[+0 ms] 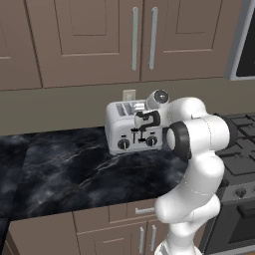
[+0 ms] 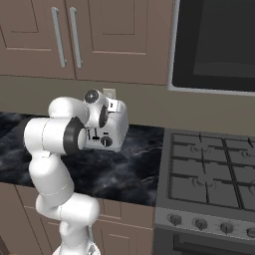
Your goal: Start the toaster. Once the lever pops up, take the bread to the plate on the dining counter.
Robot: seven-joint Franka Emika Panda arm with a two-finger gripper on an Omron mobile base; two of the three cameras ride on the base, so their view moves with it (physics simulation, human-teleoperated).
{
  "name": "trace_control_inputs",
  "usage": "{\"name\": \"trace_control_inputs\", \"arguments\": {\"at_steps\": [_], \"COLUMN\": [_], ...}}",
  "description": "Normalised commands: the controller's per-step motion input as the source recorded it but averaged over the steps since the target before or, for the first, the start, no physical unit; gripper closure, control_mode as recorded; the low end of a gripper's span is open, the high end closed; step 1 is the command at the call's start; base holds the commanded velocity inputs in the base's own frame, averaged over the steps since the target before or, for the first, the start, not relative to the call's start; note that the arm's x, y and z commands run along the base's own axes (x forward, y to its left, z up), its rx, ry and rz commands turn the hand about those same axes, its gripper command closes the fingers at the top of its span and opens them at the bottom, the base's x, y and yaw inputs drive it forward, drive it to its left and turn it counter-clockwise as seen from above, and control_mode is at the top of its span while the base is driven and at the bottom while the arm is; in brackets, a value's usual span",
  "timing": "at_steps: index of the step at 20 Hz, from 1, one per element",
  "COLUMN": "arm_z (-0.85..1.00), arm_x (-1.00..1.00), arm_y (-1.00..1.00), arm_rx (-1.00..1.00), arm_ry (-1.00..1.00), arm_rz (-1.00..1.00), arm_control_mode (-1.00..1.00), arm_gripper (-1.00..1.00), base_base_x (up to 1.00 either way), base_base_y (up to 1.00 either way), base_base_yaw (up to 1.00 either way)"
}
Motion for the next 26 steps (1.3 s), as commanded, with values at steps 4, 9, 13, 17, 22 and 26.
{"name": "trace_control_inputs", "arguments": {"at_steps": [4, 9, 13, 17, 22, 26], "arm_z": [0.00, -0.01, 0.00, -0.01, -0.01, 0.00], "arm_x": [0.00, 0.00, 0.00, 0.00, 0.00, 0.00], "arm_y": [0.00, 0.00, 0.00, 0.00, 0.00, 0.00], "arm_rx": [0.00, 0.00, 0.00, 0.00, 0.00, 0.00], "arm_ry": [0.00, 0.00, 0.00, 0.00, 0.00, 0.00], "arm_rz": [0.00, 0.00, 0.00, 0.00, 0.00, 0.00], "arm_control_mode": [-1.00, -1.00, -1.00, -1.00, -1.00, -1.00], "arm_gripper": [-1.00, -1.00, -1.00, -1.00, -1.00, -1.00], "base_base_x": [0.00, 0.00, 0.00, 0.00, 0.00, 0.00], "base_base_y": [0.00, 0.00, 0.00, 0.00, 0.00, 0.00], "base_base_yaw": [0.00, 0.00, 0.00, 0.00, 0.00, 0.00]}}
